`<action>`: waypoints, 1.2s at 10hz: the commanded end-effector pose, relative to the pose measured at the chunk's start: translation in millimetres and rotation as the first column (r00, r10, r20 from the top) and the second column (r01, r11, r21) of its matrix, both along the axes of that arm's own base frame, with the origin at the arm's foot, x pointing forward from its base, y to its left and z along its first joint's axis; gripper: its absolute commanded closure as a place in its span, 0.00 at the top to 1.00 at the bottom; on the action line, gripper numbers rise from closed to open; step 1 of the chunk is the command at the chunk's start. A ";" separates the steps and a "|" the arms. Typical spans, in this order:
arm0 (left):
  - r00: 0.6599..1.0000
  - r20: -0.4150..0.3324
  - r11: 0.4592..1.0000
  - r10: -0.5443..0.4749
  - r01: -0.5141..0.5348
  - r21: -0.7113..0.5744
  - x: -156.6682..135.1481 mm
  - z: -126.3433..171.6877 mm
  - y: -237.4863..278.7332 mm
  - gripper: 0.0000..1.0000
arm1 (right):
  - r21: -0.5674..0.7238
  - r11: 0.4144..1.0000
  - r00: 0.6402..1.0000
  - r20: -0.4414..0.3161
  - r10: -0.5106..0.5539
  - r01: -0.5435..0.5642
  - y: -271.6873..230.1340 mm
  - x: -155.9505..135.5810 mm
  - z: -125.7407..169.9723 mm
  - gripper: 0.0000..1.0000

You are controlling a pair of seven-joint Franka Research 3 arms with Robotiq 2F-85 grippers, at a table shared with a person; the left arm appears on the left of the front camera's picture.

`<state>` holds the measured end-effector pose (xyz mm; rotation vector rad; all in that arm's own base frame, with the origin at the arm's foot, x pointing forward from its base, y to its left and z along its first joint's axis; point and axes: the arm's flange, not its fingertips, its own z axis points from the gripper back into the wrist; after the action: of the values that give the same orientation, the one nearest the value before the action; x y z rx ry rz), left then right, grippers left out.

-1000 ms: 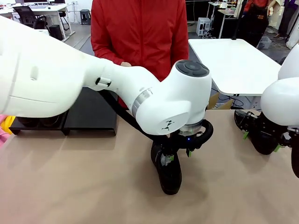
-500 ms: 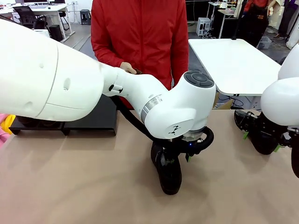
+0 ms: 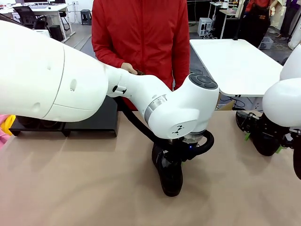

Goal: Organize the shoes by placing them on the stand.
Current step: Place the Shoe from the middle of the table onto the Shoes Stand.

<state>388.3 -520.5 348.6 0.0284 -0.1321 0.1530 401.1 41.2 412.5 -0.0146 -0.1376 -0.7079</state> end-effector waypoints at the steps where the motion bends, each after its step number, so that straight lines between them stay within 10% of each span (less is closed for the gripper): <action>1: 1.000 -0.025 1.000 -0.007 0.008 0.030 4.6 -1.6 1.1 0.00 | -0.004 1.000 1.000 0.004 0.012 -0.012 -1.9 -0.7 1.1 1.00; 6: 0.999 -0.017 1.000 -0.029 0.029 0.002 -4.2 25.8 28.7 0.00 | -0.004 1.000 1.000 0.004 0.012 -0.012 -1.9 -0.7 1.1 1.00; 12: 0.904 0.414 0.983 -0.104 0.030 0.183 60.6 125.3 189.6 0.00 | -0.004 1.000 1.000 0.004 0.012 -0.012 -1.9 -0.7 1.1 1.00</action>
<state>445.1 -347.0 483.0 0.1557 -0.5211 0.0952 401.1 41.1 412.3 -0.0145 -0.1370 -0.7081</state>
